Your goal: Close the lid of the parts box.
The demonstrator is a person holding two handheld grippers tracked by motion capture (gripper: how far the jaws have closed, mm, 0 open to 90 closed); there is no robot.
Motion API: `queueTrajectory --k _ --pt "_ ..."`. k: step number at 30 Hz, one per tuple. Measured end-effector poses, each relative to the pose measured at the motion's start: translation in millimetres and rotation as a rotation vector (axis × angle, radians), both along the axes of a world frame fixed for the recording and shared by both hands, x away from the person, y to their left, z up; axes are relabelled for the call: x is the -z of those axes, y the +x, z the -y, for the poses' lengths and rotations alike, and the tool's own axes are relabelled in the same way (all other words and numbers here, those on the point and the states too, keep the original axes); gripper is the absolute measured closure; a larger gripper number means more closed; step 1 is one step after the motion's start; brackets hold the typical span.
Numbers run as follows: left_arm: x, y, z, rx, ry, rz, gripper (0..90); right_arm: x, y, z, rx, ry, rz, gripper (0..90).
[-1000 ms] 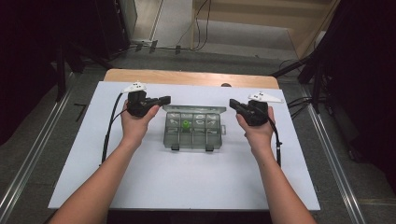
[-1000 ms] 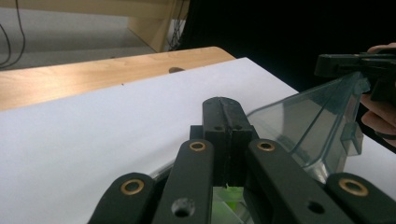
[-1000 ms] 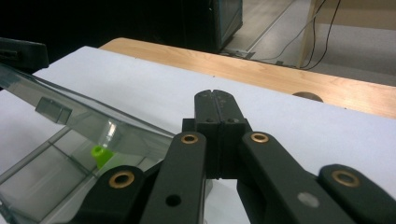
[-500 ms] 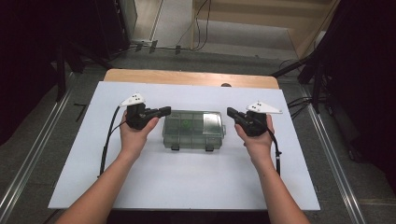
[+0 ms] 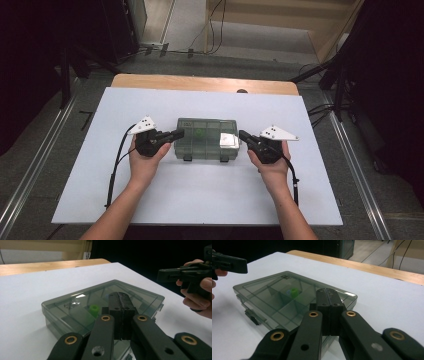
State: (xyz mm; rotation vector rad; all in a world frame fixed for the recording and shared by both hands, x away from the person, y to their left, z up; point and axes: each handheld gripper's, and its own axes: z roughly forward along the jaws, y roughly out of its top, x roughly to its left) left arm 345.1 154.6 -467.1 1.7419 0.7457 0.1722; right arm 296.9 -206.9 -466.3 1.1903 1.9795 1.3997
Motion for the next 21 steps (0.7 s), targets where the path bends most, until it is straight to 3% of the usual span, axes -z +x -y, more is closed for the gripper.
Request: queueTrajectory --k 4,21 --pt "5.9 -5.0 -3.4 -0.027 -0.02 -0.005 88.8 5.4 -5.9 -3.7 -0.004 -0.001 0.005 87.5" --pt "22.4 -15.8 -1.6 -0.026 0.027 -0.029 88.8 23.5 -14.8 -16.3 -0.017 -0.02 -0.012 87.5"
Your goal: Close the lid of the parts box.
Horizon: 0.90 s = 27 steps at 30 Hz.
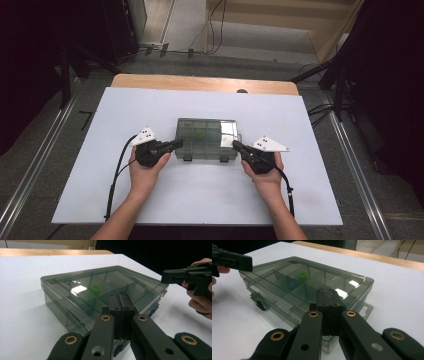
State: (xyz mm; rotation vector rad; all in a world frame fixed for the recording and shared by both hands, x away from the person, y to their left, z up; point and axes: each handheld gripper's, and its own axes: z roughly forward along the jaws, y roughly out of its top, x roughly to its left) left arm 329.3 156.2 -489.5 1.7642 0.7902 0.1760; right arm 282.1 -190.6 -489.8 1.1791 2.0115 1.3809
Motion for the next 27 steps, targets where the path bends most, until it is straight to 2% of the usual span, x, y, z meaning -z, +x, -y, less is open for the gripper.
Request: queueTrajectory --k 15,27 --pt "7.9 -4.9 -0.2 -0.01 0.025 -0.02 88.8 10.7 -3.6 -6.4 -0.008 -0.017 -0.015 87.5" --pt "7.9 -6.5 0.2 -0.019 0.035 -0.016 88.8 14.2 -4.9 -4.9 -0.01 -0.002 -0.011 87.5"
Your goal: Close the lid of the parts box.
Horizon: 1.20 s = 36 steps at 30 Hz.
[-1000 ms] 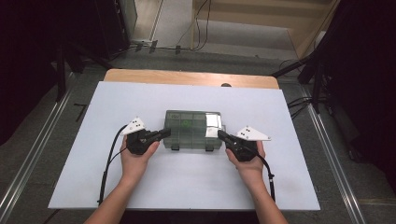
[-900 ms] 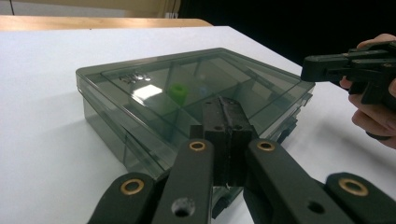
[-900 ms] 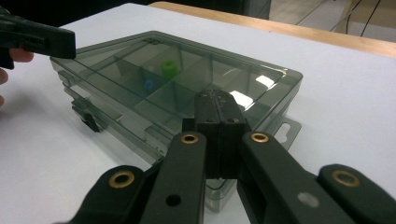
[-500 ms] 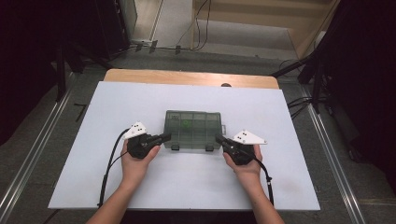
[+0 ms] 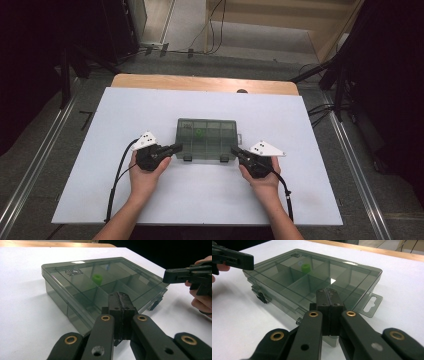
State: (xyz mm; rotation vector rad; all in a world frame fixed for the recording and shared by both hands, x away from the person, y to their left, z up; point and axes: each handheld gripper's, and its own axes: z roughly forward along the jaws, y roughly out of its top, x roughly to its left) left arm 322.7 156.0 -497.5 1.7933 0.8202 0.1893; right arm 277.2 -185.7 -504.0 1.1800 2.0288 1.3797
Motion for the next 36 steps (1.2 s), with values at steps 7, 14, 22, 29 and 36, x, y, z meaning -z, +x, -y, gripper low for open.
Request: queueTrajectory --k 7,14,22,29,36 --pt "3.7 -1.1 0.9 -0.011 0.017 -0.006 88.9 7.5 0.8 3.0 -0.006 0.022 -0.011 87.7" --pt "4.0 -1.2 1.2 -0.005 0.016 0.0 88.8 7.1 1.1 4.0 0.004 0.03 -0.014 84.8" --pt "-3.2 -9.9 -0.2 0.022 0.002 0.046 47.5 1.2 -3.0 5.3 -0.06 0.071 -0.004 37.5" --pt "-5.6 -14.7 -3.0 0.039 -0.001 0.047 6.2 -5.4 -10.9 5.5 -0.028 0.041 0.0 0.0" --pt "-10.3 -24.6 -9.6 0.078 -0.007 0.075 0.0 -9.1 -17.3 11.0 0.01 0.033 0.026 0.0"
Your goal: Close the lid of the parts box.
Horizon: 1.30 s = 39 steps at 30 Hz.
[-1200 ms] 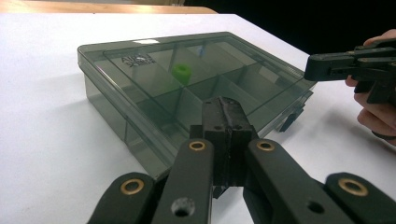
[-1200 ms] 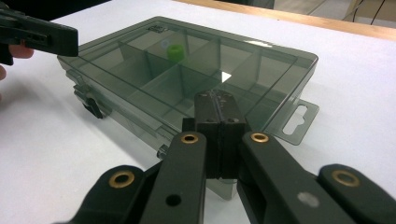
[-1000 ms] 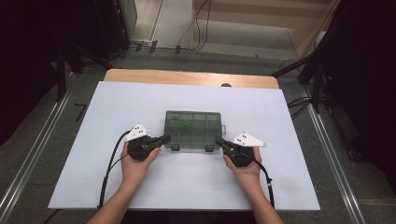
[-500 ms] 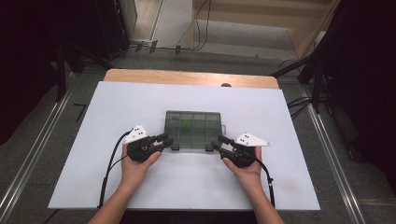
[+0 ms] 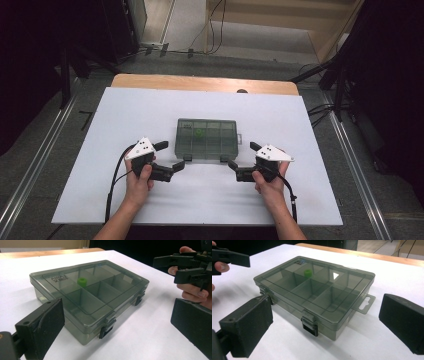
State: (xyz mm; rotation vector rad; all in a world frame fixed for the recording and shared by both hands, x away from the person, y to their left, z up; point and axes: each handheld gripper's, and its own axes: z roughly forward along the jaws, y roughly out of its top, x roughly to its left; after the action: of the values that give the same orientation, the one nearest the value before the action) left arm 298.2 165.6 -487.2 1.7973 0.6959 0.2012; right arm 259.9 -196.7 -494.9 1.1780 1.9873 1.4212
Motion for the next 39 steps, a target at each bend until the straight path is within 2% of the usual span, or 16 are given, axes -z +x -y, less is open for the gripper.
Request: queueTrajectory --k 8,16,21,39 --pt "-1.7 -8.1 -12.2 -0.013 0.006 0.007 0.0 -0.8 -7.3 7.0 0.011 0.0 0.006 0.0" --pt "-4.3 -20.7 -24.9 -0.001 0.006 0.015 0.0 0.9 -15.8 20.1 0.021 0.006 0.006 0.0" --pt "-4.1 -26.1 -33.8 -0.012 0.013 0.018 0.0 0.8 -21.3 28.4 0.035 -0.009 0.021 0.0" --pt "-2.9 -38.8 -65.3 -0.06 0.023 0.011 0.0 2.8 -43.1 73.2 0.116 -0.005 0.022 0.0"
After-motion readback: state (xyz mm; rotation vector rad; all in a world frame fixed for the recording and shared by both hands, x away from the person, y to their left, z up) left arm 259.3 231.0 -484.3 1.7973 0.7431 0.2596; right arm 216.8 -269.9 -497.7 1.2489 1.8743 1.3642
